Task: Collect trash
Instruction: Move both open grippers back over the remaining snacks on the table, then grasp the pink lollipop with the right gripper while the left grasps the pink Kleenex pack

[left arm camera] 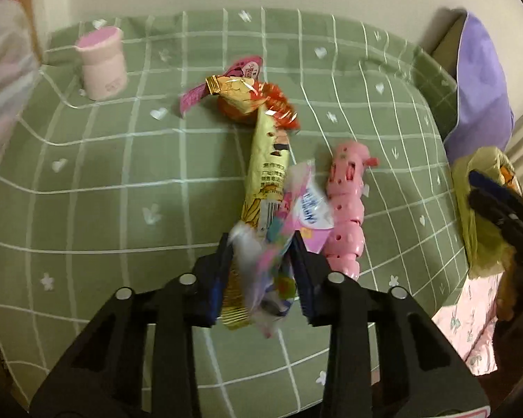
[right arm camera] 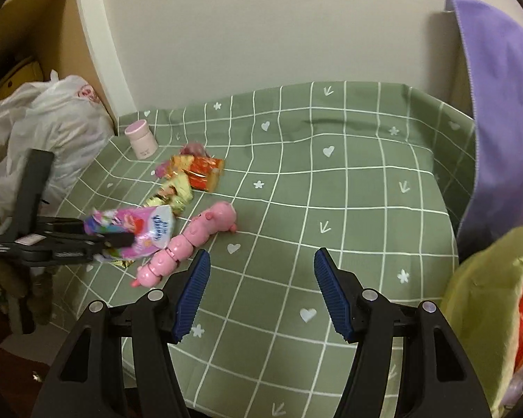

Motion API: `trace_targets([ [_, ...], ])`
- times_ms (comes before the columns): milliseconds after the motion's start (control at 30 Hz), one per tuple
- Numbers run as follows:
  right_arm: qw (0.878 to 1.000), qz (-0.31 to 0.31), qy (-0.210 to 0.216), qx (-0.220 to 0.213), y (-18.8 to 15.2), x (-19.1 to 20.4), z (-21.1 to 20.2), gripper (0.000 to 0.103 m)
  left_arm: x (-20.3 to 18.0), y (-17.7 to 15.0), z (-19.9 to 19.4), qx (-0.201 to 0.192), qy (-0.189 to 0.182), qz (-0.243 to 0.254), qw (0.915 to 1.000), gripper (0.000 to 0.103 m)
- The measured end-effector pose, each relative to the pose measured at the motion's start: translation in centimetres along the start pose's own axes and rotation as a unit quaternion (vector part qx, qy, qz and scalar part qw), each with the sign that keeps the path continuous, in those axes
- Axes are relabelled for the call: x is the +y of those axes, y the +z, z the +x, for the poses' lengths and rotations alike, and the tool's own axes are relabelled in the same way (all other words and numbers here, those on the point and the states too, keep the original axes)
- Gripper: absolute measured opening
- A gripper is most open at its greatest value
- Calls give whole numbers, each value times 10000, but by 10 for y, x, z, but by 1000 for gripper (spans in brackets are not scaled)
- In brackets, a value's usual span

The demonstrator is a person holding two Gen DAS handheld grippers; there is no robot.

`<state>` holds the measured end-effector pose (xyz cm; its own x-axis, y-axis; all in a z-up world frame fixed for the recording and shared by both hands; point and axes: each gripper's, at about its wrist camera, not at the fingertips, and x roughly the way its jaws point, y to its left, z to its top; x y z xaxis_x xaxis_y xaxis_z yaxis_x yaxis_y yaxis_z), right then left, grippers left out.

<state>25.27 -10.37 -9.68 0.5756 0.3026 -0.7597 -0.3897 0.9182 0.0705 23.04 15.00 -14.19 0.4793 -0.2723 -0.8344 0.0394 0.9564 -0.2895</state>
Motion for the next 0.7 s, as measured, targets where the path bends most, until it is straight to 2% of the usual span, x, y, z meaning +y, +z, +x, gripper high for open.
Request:
trace_targets([
  [100,9996,55,212,168,4,3,15,59,15,2,-14,-219,-5,-296,9993,30],
  [233,9986,-61,463,255,17,18,35,59,32,3,-28,-440,298,-429,9977,30],
  [300,9979,-204,575,210,30,30,44,59,37,6,-32,-517,310,-526,9968,30],
  [433,9964,-588,617,3,62,60,62,59,47,15,-47,-735,151,-636,9952,50],
  [567,9960,-549,698,-50,100,78,97,59,56,24,-65,-1141,475,-685,9900,59],
  [700,9963,-293,799,98,133,87,146,59,72,27,-70,-1268,714,-918,9851,60],
])
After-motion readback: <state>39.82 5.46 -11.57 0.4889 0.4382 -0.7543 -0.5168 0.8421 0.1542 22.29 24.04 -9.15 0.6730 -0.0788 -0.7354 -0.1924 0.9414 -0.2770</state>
